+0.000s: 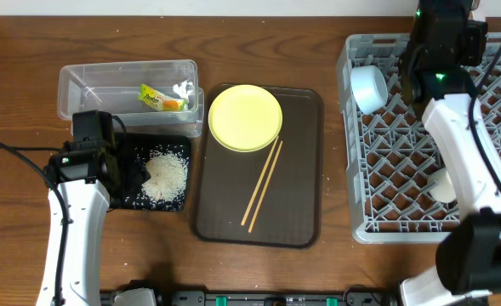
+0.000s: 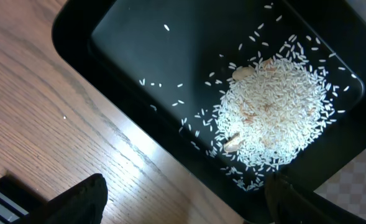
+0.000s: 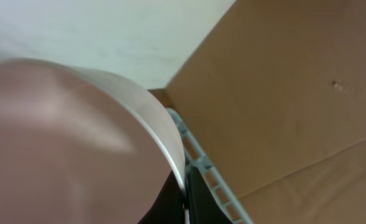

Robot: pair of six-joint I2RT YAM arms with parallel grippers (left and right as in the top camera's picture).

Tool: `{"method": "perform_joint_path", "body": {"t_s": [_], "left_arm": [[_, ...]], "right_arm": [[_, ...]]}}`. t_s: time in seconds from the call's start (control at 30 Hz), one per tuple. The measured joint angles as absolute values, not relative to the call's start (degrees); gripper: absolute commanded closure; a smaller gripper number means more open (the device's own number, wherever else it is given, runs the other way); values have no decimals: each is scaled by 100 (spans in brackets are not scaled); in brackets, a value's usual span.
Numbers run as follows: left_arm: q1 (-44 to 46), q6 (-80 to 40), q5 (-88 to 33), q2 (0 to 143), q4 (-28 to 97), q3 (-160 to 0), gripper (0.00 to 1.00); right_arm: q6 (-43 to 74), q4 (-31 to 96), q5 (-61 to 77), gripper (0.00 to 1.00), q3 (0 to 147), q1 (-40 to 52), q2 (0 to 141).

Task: Sort waste into correct bins and load items into the dishwasher rack
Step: 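Carry white bowl with right gripper and place it in dish rack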

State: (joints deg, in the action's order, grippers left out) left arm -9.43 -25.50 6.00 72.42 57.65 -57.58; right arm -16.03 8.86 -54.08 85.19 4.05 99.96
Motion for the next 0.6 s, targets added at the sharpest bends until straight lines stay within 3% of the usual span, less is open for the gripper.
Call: {"method": "perform_joint_path", "body": {"t_s": [0.27,0.6], "left_arm": [[-943,-2552,558,7242,5765,-5758,16],[-943,-2552,486,7242,5745,-5758,16]], "right_arm": [[-2270,770,-5673,99,8519,45,10783],[-2270,858,-5857,99,8519,-38,11312]]}}
